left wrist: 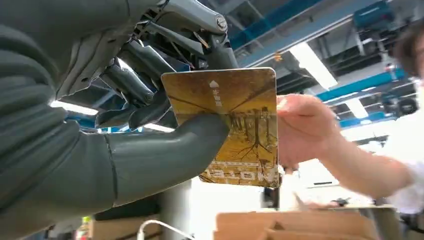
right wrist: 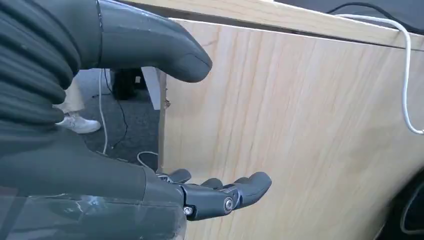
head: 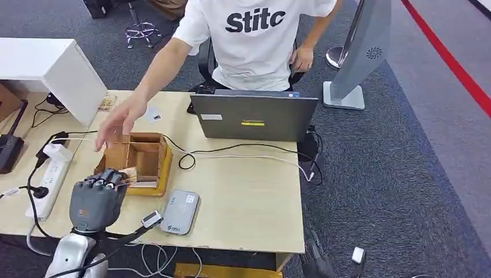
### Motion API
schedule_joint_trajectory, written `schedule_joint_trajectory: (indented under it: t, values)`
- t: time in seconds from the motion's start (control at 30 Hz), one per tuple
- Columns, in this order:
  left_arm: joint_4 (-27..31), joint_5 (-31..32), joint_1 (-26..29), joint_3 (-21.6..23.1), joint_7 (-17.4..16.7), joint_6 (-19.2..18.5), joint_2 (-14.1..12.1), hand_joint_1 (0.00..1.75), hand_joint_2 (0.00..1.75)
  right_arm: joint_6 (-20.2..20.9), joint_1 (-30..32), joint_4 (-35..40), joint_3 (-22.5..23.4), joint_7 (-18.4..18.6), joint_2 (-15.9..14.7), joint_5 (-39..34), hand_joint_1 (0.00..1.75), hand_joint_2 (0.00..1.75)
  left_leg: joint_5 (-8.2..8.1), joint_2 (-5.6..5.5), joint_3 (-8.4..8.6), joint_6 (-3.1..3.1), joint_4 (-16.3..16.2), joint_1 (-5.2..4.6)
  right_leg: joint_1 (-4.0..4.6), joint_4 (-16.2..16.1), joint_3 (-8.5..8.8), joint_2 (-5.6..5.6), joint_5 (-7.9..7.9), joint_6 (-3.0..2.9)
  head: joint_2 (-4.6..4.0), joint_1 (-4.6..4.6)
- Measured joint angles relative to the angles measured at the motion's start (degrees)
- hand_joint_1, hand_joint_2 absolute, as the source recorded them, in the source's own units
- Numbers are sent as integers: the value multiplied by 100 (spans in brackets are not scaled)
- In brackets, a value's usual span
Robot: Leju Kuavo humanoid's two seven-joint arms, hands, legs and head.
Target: Pass the card to the sensor for recognition and then transmit it.
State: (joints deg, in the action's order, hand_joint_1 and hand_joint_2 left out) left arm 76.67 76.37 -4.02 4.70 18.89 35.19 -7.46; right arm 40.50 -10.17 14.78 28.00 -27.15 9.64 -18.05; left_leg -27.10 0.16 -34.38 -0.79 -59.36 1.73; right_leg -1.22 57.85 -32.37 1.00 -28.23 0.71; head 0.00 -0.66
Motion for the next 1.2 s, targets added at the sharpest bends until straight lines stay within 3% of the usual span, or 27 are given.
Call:
schedule_joint_trajectory:
  t: [0.23, 0.57, 0.6, 0.63, 0.93, 1.2]
  values:
    - [-103, -39, -179, -395, 155, -52, -227, 175, 175, -7, -8, 0, -7, 2, 9, 2, 0, 175, 0, 14, 2, 0, 1, 0, 1, 0, -3, 15, 1, -1, 0, 0]
    - [-142, -35, -252, -474, 177, -33, -225, 175, 175, -15, -13, 0, -13, 2, 33, 2, 0, 175, -5, 33, 5, -6, 1, 0, 0, 0, -9, 37, 4, -6, 0, 0]
    - [-142, -35, -256, -476, 186, -19, -225, 23, 175, -15, -13, 0, -13, 0, 35, 0, 0, 175, -6, 35, 5, -7, 1, 1, 1, 0, -9, 40, 5, -6, 0, 0]
    - [-142, -33, -259, -474, 205, -9, -220, 0, 175, -15, -13, 0, -13, 0, 37, 0, 0, 175, -9, 38, 7, -12, 1, 1, 0, 0, -10, 45, 5, -7, 0, 0]
    - [-55, -48, -137, -474, 258, 138, -102, 0, 175, -20, -13, 9, -13, -26, 39, -37, 0, 175, -10, 43, 6, -12, 3, 1, 0, 0, -12, 48, 5, -7, 0, 0]
    - [435, 164, 642, -500, 457, 173, -116, 0, 175, -7, 20, 9, -11, -168, 39, -127, 0, 175, -15, 40, 3, -14, 3, 0, -1, -1, -13, 44, 0, -3, 0, 2]
